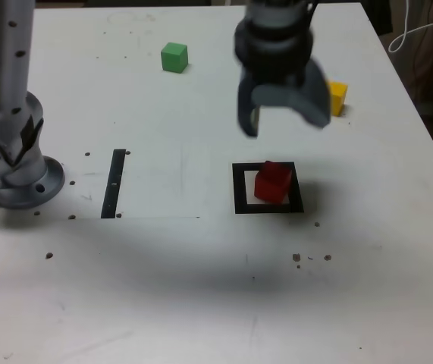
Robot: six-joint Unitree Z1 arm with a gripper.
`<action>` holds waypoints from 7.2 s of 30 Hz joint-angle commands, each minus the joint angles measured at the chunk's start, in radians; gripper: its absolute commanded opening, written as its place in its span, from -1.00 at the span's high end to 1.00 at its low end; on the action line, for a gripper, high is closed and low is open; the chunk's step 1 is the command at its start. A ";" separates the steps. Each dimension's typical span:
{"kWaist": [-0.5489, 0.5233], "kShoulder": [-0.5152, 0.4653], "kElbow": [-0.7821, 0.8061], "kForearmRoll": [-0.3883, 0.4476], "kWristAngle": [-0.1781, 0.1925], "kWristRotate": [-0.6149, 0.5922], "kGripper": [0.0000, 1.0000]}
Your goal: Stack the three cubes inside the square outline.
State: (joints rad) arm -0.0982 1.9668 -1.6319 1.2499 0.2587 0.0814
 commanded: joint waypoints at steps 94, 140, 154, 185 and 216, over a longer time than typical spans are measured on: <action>0.165 0.216 -0.414 0.145 -0.089 0.429 0.66; -0.122 0.099 0.006 0.008 -0.084 0.167 0.62; -0.122 0.127 -0.012 0.042 -0.085 0.177 -0.34; 0.509 -0.140 -0.042 0.217 -0.012 0.533 -1.00; 1.006 0.148 -0.149 0.122 0.054 0.802 -0.89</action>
State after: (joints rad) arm 0.9039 2.1094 -1.7722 1.3759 0.3164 0.8829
